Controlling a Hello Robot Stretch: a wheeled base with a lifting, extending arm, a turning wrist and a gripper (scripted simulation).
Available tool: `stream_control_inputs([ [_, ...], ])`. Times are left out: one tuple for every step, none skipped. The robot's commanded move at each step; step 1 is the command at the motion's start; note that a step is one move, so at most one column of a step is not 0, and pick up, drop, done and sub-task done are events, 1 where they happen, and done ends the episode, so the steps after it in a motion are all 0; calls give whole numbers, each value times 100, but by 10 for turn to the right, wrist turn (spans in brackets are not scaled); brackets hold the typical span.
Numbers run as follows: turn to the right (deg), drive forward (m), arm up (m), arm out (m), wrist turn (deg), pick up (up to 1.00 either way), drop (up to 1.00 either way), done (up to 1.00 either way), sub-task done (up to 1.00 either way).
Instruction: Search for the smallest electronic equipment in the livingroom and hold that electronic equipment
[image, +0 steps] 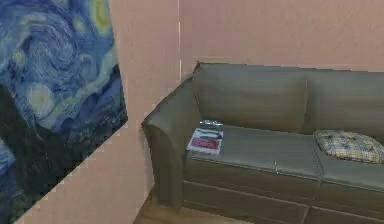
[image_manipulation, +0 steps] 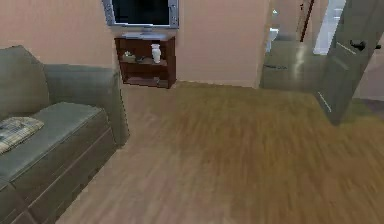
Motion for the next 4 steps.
stream_control_inputs([
  [450,0,0,0,0,0,0,0,0],
  [450,0,0,0,0,0,0,0,0],
  [330,0,0,0,0,0,0,0,0],
  [450,0,0,0,0,0,0,0,0],
])
